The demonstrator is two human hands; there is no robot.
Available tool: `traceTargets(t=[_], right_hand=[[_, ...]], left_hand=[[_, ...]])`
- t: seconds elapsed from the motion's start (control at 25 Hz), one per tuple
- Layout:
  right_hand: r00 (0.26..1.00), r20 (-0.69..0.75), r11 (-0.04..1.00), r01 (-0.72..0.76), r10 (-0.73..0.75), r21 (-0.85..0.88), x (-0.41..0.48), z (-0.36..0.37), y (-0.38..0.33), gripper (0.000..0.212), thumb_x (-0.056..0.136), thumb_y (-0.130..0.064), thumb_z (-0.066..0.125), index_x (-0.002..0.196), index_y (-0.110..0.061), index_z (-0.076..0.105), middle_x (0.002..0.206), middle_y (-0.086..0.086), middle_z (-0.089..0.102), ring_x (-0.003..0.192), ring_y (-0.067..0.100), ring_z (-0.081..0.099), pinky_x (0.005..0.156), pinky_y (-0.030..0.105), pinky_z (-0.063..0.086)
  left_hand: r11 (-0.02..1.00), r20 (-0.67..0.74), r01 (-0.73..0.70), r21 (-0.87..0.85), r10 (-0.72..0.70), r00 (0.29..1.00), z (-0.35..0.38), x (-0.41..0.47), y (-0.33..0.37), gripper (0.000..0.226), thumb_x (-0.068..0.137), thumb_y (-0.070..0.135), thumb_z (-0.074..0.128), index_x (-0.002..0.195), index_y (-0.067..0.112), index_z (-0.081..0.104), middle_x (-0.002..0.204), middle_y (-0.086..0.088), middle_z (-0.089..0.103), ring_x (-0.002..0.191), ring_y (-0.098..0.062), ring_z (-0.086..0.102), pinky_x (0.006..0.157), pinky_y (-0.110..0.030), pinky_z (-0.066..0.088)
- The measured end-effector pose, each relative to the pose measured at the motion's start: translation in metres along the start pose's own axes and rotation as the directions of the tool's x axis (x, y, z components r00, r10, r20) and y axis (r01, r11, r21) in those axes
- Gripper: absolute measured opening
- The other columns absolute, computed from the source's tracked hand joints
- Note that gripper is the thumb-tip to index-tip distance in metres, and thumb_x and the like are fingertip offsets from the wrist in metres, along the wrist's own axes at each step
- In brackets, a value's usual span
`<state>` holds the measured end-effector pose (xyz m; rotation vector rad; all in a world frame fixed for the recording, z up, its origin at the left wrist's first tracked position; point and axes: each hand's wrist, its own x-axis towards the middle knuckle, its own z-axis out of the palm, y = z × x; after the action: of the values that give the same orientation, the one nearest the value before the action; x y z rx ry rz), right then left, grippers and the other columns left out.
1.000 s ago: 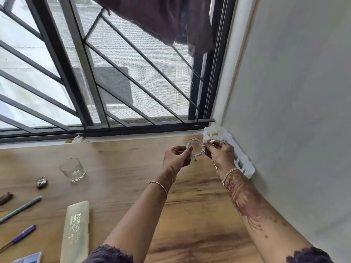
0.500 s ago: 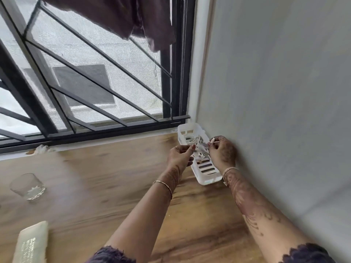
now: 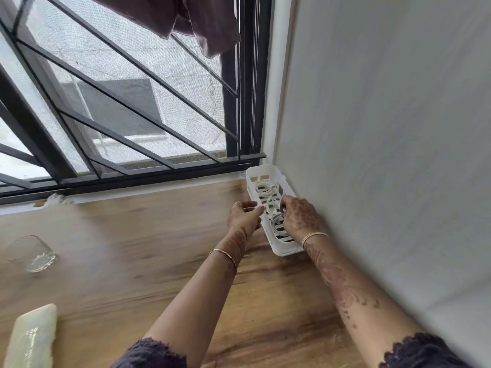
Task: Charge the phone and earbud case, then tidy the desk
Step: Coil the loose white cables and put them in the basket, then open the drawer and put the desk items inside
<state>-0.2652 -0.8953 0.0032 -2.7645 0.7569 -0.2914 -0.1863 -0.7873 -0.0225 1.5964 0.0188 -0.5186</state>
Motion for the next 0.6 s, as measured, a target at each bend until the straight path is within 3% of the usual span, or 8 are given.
traceTargets(t=[0.24, 0.4, 0.6], right_hand=[[0.999, 0.017, 1.0, -0.028, 0.028, 0.008, -0.004, -0.001, 0.004, 0.025, 0.082, -0.003, 0.054, 0.099, -0.017, 0.066, 0.105, 0.008, 0.068, 0.1, 0.029, 0.063, 0.087, 0.031, 0.049], [0.999, 0.014, 0.999, -0.049, 0.049, 0.024, -0.006, 0.004, 0.004, 0.016, 0.084, -0.014, 0.064, 0.098, -0.019, 0.069, 0.102, 0.006, 0.07, 0.1, 0.027, 0.065, 0.086, 0.03, 0.05], [0.994, -0.111, 0.999, -0.012, 0.017, 0.044, -0.018, 0.002, -0.013, 0.02, 0.092, -0.023, 0.054, 0.106, -0.015, 0.066, 0.107, 0.011, 0.068, 0.104, 0.03, 0.061, 0.089, 0.036, 0.048]], left_hand=[[0.998, 0.044, 0.046, -0.036, -0.044, 0.998, -0.002, -0.004, 0.0, 0.022, 0.082, 0.015, 0.07, 0.101, 0.009, 0.062, 0.085, -0.005, 0.065, 0.061, -0.012, 0.059, 0.06, -0.026, 0.053], [0.998, 0.052, 0.055, -0.042, -0.052, 0.997, -0.006, -0.012, -0.001, 0.019, 0.084, 0.013, 0.068, 0.101, 0.008, 0.063, 0.086, -0.006, 0.065, 0.066, -0.013, 0.06, 0.063, -0.026, 0.053], [0.996, 0.046, 0.049, -0.075, -0.046, 0.998, -0.016, -0.026, -0.003, 0.012, 0.087, 0.009, 0.062, 0.1, 0.009, 0.063, 0.081, -0.004, 0.062, 0.067, -0.013, 0.058, 0.06, -0.023, 0.052]])
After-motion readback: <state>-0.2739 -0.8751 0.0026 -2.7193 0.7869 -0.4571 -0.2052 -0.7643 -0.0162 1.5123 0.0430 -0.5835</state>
